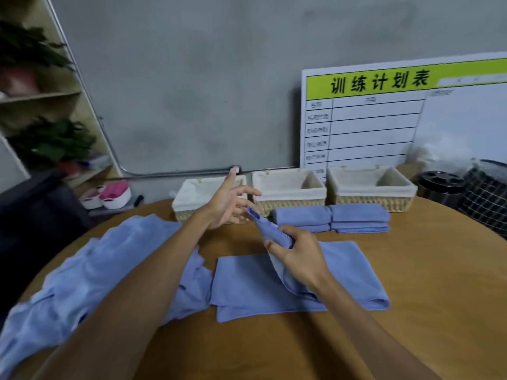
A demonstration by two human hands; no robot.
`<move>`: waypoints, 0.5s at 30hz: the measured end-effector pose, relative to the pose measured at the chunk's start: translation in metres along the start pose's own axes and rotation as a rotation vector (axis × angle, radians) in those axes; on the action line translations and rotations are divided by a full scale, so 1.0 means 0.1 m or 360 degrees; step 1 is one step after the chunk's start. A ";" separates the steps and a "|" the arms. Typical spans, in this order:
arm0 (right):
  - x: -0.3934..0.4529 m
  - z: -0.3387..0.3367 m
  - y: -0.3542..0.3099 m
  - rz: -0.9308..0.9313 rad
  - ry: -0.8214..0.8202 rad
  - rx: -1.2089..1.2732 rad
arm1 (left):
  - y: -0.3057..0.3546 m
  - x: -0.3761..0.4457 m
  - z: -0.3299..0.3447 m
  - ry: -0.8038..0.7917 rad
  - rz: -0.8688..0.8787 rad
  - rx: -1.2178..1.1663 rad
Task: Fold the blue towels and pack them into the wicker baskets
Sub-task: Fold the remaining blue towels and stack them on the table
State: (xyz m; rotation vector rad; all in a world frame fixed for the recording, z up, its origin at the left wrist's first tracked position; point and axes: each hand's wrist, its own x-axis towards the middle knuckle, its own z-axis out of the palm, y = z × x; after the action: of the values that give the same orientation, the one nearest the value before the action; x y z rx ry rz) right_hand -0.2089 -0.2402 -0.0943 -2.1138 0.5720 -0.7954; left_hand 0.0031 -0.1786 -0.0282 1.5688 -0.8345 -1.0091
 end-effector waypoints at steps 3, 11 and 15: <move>-0.04 0.29 -0.03 0.0011 -0.0108 0.0029 | -0.14 -0.08 -0.21 0.0045 -0.0015 0.0072; -0.20 0.80 0.03 0.0014 -0.0542 -0.0402 | -0.72 -0.18 -0.31 0.0126 -0.0120 0.0937; -0.24 0.65 0.06 -0.0041 -0.0506 -0.0037 | -0.94 -0.23 -0.20 0.0473 0.0088 0.1660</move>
State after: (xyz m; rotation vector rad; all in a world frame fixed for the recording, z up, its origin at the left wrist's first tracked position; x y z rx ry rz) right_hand -0.1814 -0.1951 -0.1391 -2.2139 0.3855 -0.4531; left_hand 0.0139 -0.1304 -0.1134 2.4561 -1.2719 -0.2298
